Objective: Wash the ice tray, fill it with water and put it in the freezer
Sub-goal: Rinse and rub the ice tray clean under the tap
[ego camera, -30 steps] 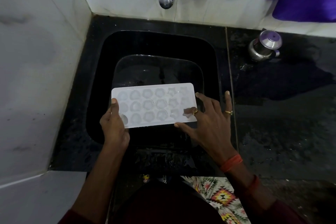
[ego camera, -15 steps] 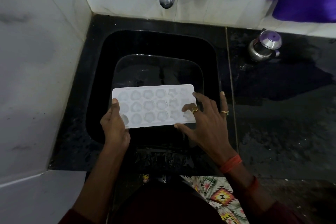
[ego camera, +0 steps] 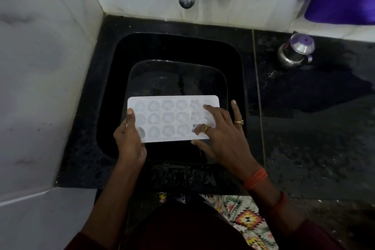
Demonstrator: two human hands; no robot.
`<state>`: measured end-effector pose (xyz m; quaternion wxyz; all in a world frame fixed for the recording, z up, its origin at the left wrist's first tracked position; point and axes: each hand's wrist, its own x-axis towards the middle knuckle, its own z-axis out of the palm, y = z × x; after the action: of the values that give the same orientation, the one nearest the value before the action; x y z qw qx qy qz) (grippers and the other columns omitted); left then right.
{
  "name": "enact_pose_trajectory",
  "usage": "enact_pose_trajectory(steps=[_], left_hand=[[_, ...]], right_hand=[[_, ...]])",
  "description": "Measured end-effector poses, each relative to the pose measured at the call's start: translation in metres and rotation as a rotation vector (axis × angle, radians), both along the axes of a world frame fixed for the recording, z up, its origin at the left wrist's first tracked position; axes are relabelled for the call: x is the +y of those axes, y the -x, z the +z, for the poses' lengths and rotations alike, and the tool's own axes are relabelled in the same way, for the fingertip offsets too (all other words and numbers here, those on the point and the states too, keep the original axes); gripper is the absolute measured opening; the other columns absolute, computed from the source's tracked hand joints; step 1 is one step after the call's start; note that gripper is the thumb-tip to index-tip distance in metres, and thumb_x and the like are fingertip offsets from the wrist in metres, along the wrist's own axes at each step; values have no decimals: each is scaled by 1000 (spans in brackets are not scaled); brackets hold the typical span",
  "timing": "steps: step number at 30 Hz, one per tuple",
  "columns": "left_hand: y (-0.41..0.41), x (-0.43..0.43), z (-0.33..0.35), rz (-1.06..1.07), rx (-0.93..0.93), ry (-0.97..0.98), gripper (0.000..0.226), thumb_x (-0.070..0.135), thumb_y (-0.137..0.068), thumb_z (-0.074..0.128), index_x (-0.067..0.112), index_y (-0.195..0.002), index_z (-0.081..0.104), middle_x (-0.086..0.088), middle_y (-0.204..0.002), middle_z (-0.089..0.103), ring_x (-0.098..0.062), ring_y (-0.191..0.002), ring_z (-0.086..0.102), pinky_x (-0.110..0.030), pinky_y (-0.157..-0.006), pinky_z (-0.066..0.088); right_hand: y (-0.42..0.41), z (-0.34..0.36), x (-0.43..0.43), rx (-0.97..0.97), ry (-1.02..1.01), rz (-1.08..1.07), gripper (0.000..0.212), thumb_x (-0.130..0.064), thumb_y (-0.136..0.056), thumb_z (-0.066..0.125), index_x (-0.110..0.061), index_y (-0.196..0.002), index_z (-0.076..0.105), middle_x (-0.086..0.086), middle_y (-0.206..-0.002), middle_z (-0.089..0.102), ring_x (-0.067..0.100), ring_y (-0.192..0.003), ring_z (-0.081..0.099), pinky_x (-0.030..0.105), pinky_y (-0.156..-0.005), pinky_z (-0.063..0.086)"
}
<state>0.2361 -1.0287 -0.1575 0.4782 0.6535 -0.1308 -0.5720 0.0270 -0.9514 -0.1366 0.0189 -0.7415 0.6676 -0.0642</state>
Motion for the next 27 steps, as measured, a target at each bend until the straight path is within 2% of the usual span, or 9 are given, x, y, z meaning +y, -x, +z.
enact_pose_trajectory(steps=[6,11,14,17,21,27], left_hand=[[1,1,3,6,1,1,28,38,-100,59,13,-101,72,-10,-110,75,-29,-100,73,-46,-80,62],[2,-1,5,2,8,6,27,37,-101,59,14,-100,73,-5,-102,77,-28,-99,74,-46,-80,63],[2,-2,6,10,9,1,26,37,-100,60,15,-100,73,-6,-104,77,-29,-99,74,-50,-84,61],[1,-2,6,14,8,-5,26,37,-100,60,15,-99,73,-5,-103,77,-28,-98,74,-47,-80,62],[2,-2,6,18,7,-11,25,37,-100,60,16,-95,73,-2,-97,77,-27,-95,75,-46,-76,63],[2,0,7,12,-20,10,26,37,-100,60,15,-95,73,-4,-101,77,-28,-99,74,-48,-82,62]], right_hand=[[4,2,-1,-41,116,12,30,-56,-75,79,-31,-93,78,4,-136,61,24,-125,57,56,-124,7],[4,3,0,-24,168,10,30,-56,-76,78,-29,-90,77,2,-133,63,24,-122,58,54,-123,12],[4,3,0,-24,142,8,31,-58,-80,73,-30,-93,76,4,-136,60,25,-125,55,55,-124,11],[3,2,-1,-26,103,19,31,-57,-81,73,-30,-98,76,6,-140,57,27,-129,53,58,-123,11],[2,0,0,15,61,29,36,-58,-87,63,-29,-106,75,8,-144,54,27,-132,50,58,-123,9],[1,0,0,-31,78,13,33,-55,-86,65,-30,-106,75,7,-143,54,25,-131,52,57,-123,8]])
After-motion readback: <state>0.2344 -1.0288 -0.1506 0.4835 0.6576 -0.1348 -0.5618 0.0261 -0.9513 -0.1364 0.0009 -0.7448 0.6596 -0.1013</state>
